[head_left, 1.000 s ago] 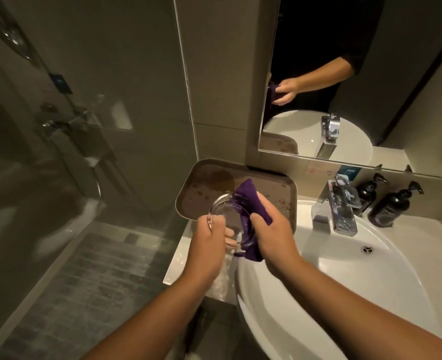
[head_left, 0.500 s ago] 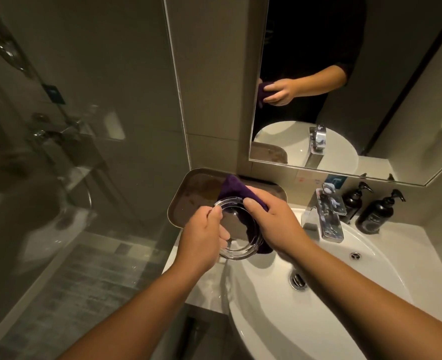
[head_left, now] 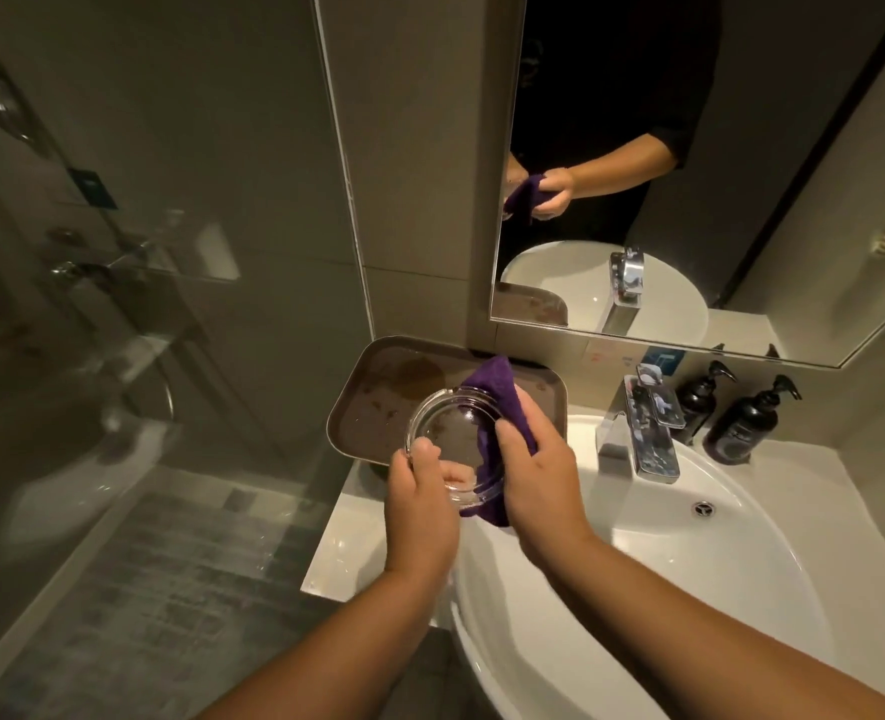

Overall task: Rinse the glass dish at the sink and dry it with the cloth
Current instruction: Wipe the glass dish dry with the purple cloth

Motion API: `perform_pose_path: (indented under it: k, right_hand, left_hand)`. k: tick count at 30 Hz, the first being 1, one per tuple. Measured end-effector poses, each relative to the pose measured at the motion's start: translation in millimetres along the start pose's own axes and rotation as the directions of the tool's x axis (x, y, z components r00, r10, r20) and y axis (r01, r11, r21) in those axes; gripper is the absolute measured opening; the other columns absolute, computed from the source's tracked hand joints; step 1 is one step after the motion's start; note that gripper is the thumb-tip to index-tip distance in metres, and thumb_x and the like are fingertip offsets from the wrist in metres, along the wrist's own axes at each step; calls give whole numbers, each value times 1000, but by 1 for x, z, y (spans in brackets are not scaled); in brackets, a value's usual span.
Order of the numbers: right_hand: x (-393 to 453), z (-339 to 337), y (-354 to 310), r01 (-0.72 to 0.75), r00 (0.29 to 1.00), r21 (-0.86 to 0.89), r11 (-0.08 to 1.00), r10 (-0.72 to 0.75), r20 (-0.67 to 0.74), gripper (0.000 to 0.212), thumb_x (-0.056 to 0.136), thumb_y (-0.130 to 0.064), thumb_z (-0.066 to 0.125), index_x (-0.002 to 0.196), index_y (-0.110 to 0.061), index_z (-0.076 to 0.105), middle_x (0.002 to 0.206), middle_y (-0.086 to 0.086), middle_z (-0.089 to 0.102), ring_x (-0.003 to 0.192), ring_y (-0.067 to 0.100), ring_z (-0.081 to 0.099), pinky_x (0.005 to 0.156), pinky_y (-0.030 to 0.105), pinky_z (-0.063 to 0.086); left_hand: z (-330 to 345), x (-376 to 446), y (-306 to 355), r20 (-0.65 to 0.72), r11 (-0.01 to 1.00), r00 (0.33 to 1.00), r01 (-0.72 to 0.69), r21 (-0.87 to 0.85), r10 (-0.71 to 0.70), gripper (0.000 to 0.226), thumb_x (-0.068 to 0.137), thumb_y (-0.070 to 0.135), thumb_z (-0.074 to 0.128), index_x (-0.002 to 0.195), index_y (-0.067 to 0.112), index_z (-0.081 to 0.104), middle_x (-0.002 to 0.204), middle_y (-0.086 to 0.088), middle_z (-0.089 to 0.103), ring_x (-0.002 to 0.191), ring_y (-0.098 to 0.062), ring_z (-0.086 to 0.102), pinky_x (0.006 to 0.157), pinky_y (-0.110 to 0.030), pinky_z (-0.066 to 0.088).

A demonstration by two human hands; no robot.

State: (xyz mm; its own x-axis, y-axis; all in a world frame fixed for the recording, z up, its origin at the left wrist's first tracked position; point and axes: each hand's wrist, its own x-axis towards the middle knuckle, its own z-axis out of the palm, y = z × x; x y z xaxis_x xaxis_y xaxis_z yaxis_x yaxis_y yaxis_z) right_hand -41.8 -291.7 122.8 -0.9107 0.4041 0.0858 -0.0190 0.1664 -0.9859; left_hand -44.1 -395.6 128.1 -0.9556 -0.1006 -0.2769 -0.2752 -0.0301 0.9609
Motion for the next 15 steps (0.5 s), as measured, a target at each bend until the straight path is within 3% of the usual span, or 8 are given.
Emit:
perform_pose_path:
  k: [2,3,6,8,11,15]
  right_hand:
    - [11,-19,-10,33,989,-35,999,-27,149,41,98,-12,51,118,-45,64,98,-7,73,93,13,68,78,22,55]
    - [18,-27,-15,47,972,-68,997,-30,235,41,98,-11,52,117,-43,66,97,-2,74,90,21,69,75,24,55]
    - [36,-44,-27,68,893,-179,982,20,450,40,97,-13,54,124,-40,65,110,-3,74,102,29,68,87,40,57]
    - [45,-49,-36,81,851,-221,972,48,523,39,98,-15,55,125,-41,64,114,-4,73,105,29,68,89,48,57]
    - [54,-51,-45,121,821,-254,960,47,568,37,98,-19,55,123,-45,65,112,-5,73,103,27,69,92,52,55]
    - [58,-49,-43,137,825,-276,951,44,563,37,98,-22,54,124,-48,63,114,-10,72,106,19,68,97,51,52]
  left_hand:
    - [-12,10,3,157,996,987,-56,74,44,29,103,37,35,101,17,57,77,-1,72,69,-15,67,70,-30,52]
    - [-17,16,9,241,993,969,-73,95,48,29,104,35,35,101,16,56,73,-1,71,63,-13,64,66,-28,50]
    - [-25,28,28,420,961,907,-132,242,19,29,104,33,35,97,14,55,68,-3,71,58,-14,60,64,-31,46]
    - [-23,30,35,459,905,889,-199,376,4,29,103,35,36,94,17,57,69,-1,73,66,-18,62,71,-37,46]
    - [-20,34,39,469,890,883,-196,413,-23,30,100,39,38,93,20,60,70,-2,74,73,-25,65,81,-48,51]
    - [-19,40,44,437,902,899,-186,390,-4,34,100,35,40,89,11,61,63,-4,71,60,-20,64,74,-46,53]
